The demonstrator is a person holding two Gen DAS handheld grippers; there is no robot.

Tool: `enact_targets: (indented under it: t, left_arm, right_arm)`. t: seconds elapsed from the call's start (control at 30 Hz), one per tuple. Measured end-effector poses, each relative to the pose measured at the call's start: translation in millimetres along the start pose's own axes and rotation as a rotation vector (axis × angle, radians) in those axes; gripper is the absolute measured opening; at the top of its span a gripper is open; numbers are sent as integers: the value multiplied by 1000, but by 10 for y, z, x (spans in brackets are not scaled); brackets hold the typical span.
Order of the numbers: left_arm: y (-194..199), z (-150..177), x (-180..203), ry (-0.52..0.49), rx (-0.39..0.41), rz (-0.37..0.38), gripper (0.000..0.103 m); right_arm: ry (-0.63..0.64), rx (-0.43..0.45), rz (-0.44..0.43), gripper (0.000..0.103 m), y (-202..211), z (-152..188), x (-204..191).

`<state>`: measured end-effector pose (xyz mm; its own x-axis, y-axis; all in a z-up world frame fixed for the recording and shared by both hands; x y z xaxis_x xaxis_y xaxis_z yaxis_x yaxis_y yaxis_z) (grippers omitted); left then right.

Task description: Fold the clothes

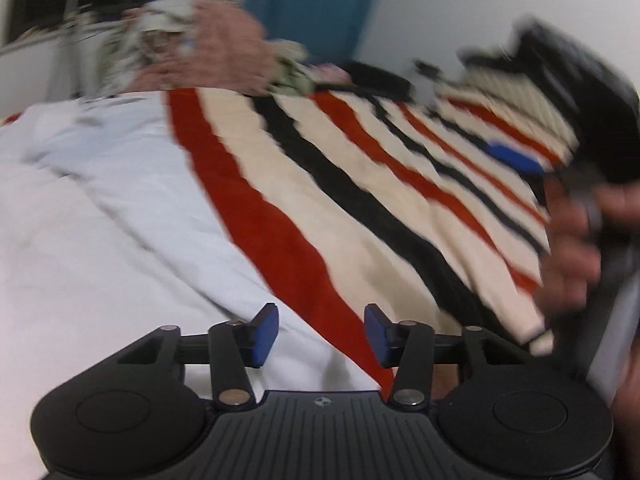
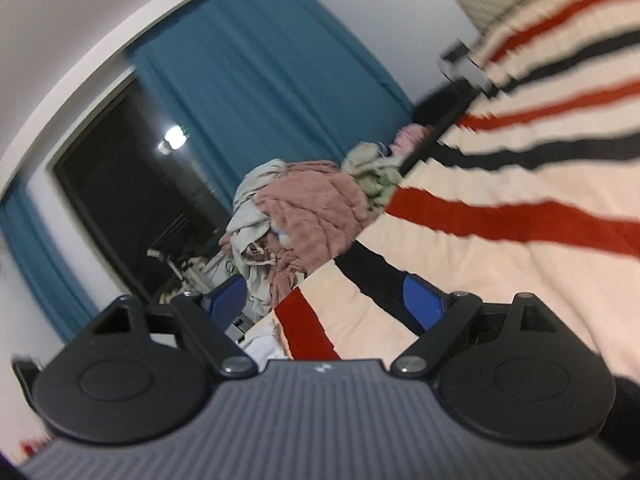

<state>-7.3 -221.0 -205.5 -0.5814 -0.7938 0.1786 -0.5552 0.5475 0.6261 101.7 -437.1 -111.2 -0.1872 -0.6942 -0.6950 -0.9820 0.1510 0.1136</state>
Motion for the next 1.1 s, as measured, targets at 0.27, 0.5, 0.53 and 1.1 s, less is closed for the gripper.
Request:
enact_targets:
  t: [0.27, 0.5, 0.53, 1.1]
  left_arm:
    - [-498, 283, 123, -74, -113, -7, 58]
    - [-652, 410, -24, -78, -129, -39, 11]
    - [-636, 404, -52, -59, -122, -31, 10]
    - [1072, 444, -1464, 546, 96, 49, 8]
  right_arm:
    - [-44, -26, 5, 88, -107, 14, 136]
    - [-14, -58, -4, 88, -131, 99, 31]
    - [-7, -66, -7, 88, -143, 115, 10]
    - [97, -332, -94, 88, -301, 703, -431]
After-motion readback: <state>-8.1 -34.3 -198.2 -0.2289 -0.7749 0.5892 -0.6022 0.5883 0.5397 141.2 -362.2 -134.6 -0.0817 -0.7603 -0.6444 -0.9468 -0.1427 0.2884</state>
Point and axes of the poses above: each gripper's, at about its wrist camera, not at the fingertips, and y roughly against the way its jaws point, x to its right, z to its underside, the point moved 7 cm from there along -y, roughly the way its jaws point, and after that the axes turned 1 degree about x, right-handed, at the moved point
